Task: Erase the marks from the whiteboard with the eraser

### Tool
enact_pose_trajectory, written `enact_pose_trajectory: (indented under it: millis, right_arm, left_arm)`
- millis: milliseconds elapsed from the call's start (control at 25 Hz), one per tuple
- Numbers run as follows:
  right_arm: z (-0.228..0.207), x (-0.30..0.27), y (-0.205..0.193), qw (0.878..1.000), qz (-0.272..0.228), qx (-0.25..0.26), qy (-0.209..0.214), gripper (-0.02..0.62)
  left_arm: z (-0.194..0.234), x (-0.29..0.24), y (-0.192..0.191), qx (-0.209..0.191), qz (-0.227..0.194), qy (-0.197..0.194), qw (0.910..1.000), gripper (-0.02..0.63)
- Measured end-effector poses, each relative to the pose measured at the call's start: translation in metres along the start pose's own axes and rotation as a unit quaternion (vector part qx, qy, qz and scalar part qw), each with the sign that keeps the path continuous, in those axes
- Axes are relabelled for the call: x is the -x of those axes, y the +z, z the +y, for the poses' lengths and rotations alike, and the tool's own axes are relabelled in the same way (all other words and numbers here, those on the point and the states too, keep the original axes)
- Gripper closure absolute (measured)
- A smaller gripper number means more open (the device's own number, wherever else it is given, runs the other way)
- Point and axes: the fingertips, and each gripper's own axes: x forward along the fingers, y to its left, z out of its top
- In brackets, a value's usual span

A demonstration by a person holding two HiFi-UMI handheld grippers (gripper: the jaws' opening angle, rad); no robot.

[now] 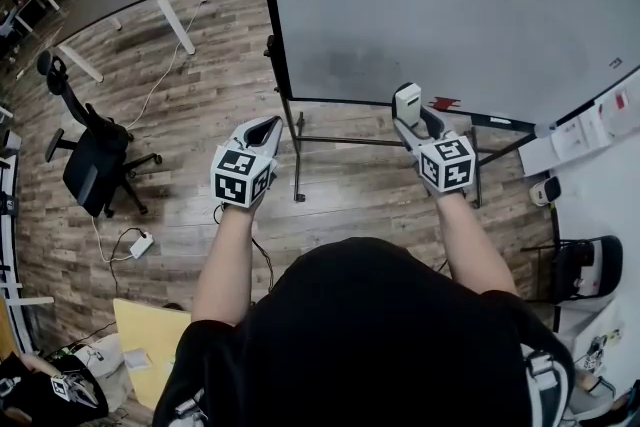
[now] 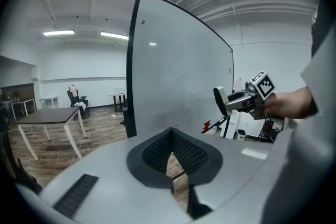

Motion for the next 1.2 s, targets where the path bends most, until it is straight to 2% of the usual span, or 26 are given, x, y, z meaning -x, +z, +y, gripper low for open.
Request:
enact_pose_trajectory:
  millis: [280,1200]
  right_arm:
    - [0.006,0.001,-0.006,1.0,0.006,0.005,-0.002,0.35]
    - [-0.048,-0.024,-0.003,1.0,0.006,0.004,-0.005,0.35]
  left_arm:
    - [0.004,0.002,-0.004,0.001,-0.002,0.0,1.0,0.595]
    - [0.007,-0.045,0.012,-0.002,0.012,0.007,0.9999,0.595]
